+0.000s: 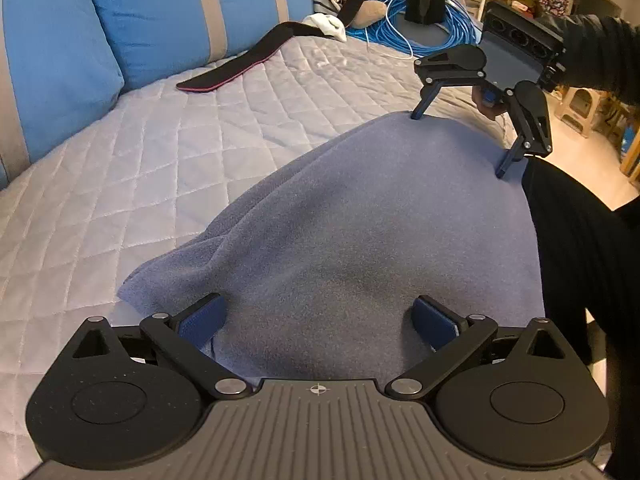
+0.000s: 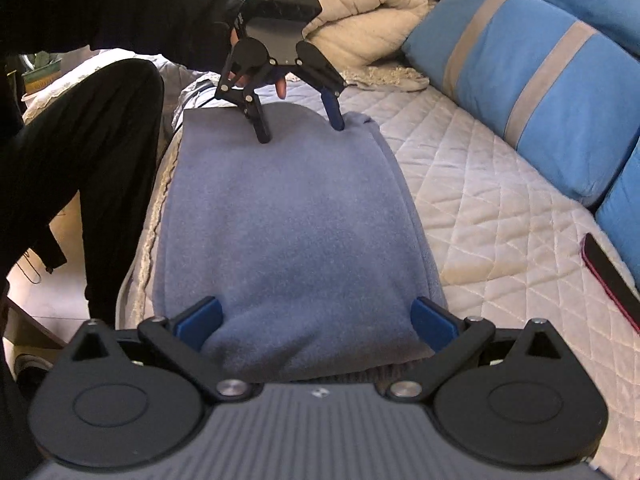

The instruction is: Fold clothes

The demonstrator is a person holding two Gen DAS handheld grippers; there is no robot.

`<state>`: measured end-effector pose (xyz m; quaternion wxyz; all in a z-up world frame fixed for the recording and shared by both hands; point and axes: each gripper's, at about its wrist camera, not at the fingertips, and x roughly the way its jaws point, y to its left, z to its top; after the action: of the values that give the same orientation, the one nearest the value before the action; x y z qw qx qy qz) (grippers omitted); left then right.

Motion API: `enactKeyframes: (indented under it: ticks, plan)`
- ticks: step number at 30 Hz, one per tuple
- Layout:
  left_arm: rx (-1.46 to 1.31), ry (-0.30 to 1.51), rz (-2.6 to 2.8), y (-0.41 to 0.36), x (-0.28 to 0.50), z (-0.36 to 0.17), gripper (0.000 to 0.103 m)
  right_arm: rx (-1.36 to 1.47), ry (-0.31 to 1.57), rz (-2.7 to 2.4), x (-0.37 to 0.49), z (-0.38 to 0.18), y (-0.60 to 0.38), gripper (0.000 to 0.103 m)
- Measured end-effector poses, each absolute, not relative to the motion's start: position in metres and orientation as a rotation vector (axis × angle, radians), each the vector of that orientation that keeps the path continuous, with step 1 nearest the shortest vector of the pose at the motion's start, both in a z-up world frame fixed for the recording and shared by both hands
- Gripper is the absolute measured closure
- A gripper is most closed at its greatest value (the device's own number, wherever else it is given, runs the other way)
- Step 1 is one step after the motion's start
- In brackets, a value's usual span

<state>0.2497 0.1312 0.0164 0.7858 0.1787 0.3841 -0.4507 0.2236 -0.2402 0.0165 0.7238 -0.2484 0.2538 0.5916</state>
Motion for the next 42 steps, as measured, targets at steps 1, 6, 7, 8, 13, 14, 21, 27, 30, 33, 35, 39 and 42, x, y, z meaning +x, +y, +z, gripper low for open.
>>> enactKeyframes:
  ticks: [1,6,7,8,13,14,21,27,30,33,35,39,42]
  plan:
    - [0.402,0.819,-0.969,0.131,0.246,0.019,0.000,-0.556,0.551,1.301,0.223,0.017,-0.239,0.000]
    - [0.447,0.797,-0.994,0.127,0.233,0.037,0.000,-0.566,0.594,1.316,0.223,0.037,-0.242,0.000]
    - [0.450,0.798,-1.003,0.127,0.229,0.040,0.000,-0.562,0.605,1.322,0.226,0.042,-0.243,0.000]
    - [0.448,0.802,-1.023,0.128,0.225,0.043,0.000,-0.559,0.608,1.322,0.234,0.044,-0.242,0.000]
    - [0.507,0.816,-1.060,0.127,0.207,0.042,0.000,-0.654,0.569,1.288,0.228,0.045,-0.246,0.000]
    - [0.543,0.819,-1.050,0.126,0.204,0.038,0.000,-0.680,0.560,1.280,0.226,0.041,-0.246,0.000]
    - [0.689,0.789,-0.977,0.119,0.185,0.021,0.000,-0.867,0.368,1.241,0.194,0.031,-0.238,0.000]
    - [0.694,0.780,-0.979,0.120,0.180,0.027,0.000,-0.798,0.438,1.278,0.193,0.049,-0.236,0.000]
    - [0.683,0.791,-0.991,0.122,0.180,0.029,0.000,-0.863,0.429,1.280,0.186,0.038,-0.236,0.000]
    - [0.670,0.797,-1.001,0.124,0.180,0.032,0.000,-0.843,0.437,1.270,0.183,0.032,-0.236,0.000]
    - [0.643,0.791,-1.000,0.126,0.181,0.036,0.000,-0.896,0.377,1.267,0.173,0.029,-0.233,0.000]
    - [0.596,0.775,-0.996,0.126,0.184,0.045,0.000,-0.978,0.305,1.265,0.154,0.026,-0.222,0.000]
    - [0.590,0.761,-1.016,0.124,0.185,0.053,0.000,-0.927,0.382,1.304,0.160,0.033,-0.220,0.000]
